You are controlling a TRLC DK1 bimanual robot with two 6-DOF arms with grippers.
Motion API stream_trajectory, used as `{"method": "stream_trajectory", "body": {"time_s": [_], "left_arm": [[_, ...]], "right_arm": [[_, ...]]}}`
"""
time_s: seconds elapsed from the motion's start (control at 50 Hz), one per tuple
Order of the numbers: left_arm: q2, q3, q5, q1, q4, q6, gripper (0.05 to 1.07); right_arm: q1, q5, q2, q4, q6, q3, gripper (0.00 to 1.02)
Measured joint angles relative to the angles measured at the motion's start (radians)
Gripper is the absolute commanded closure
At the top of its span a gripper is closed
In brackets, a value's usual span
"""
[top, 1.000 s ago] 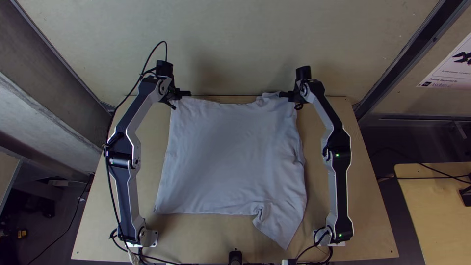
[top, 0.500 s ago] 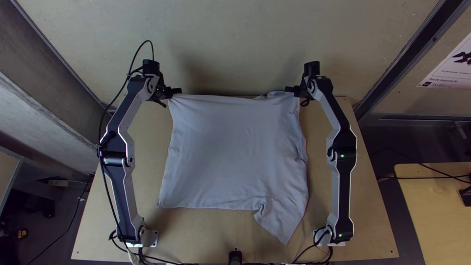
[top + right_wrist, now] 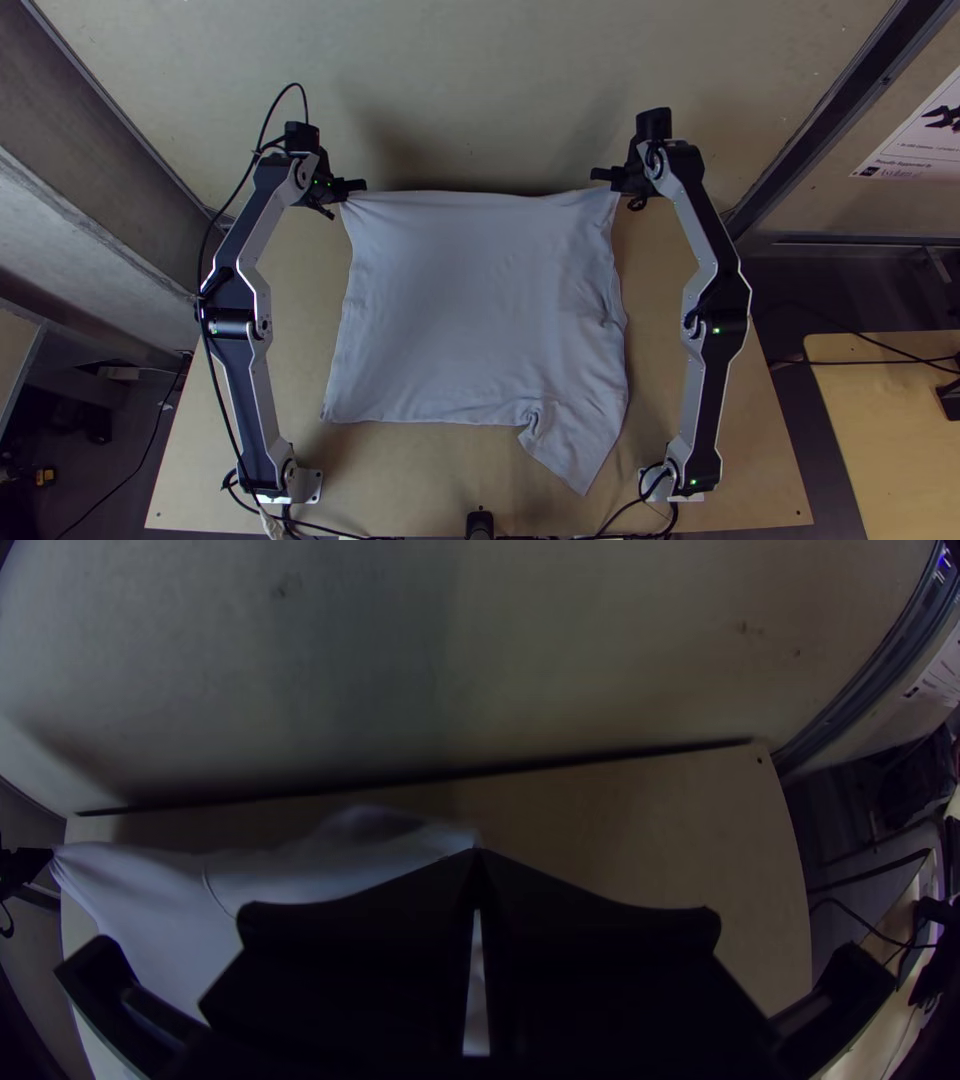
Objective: Fold the t-shirt
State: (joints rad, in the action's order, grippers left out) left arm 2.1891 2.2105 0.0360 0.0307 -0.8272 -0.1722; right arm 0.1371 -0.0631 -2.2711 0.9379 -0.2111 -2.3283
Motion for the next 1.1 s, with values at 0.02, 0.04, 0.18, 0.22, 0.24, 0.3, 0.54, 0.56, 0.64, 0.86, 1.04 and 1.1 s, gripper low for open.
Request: {"method": "stream_trajectory", "body": {"time_s": [0.02, 0.04, 0.18, 0.22, 0.24, 0.3, 0.54, 0.56, 0.64, 0.86, 1.04, 1.1], "left_arm": [[0.000, 0.000, 0.000, 0.002, -0.003, -0.001, 1.04], [0.000, 0.000, -0.003, 0.002, -0.006, -0.001, 1.04], [-0.003, -0.003, -0.026, 0.005, -0.024, -0.004, 1.04], [-0.007, -0.005, -0.031, 0.004, -0.030, -0.003, 1.04], [-0.009, -0.008, -0.033, 0.004, -0.032, -0.002, 1.04], [-0.020, -0.021, -0.037, 0.003, -0.038, 0.008, 1.04], [-0.126, -0.127, -0.056, -0.007, -0.038, 0.042, 1.04], [-0.137, -0.140, -0.059, -0.008, -0.037, 0.045, 1.04], [-0.180, -0.202, -0.063, -0.011, -0.014, 0.060, 1.04], [-0.256, -0.365, -0.063, -0.016, 0.042, 0.081, 1.04], [-0.352, -0.557, -0.063, -0.016, 0.120, 0.087, 1.04], [-0.383, -0.609, -0.063, -0.016, 0.134, 0.087, 1.04]], "right_arm": [[0.000, 0.000, 0.007, 0.007, 0.000, 0.012, 1.00], [0.000, 0.000, 0.015, 0.015, 0.002, 0.022, 1.00], [0.000, 0.000, 0.041, 0.083, 0.003, 0.069, 1.00], [0.000, 0.000, 0.047, 0.097, 0.003, 0.079, 1.00], [0.000, 0.000, 0.049, 0.101, 0.003, 0.083, 1.00], [0.000, 0.000, 0.061, 0.108, 0.003, 0.105, 1.00], [0.000, 0.000, 0.174, 0.113, 0.005, 0.263, 1.00], [0.000, 0.000, 0.186, 0.111, 0.006, 0.278, 1.00], [0.002, 0.000, 0.238, 0.094, 0.011, 0.347, 1.00], [0.027, 0.000, 0.395, 0.023, 0.025, 0.592, 1.00], [0.045, 0.000, 0.502, -0.019, 0.026, 0.760, 1.00], [0.050, 0.000, 0.533, -0.030, 0.026, 0.812, 1.00]]}}
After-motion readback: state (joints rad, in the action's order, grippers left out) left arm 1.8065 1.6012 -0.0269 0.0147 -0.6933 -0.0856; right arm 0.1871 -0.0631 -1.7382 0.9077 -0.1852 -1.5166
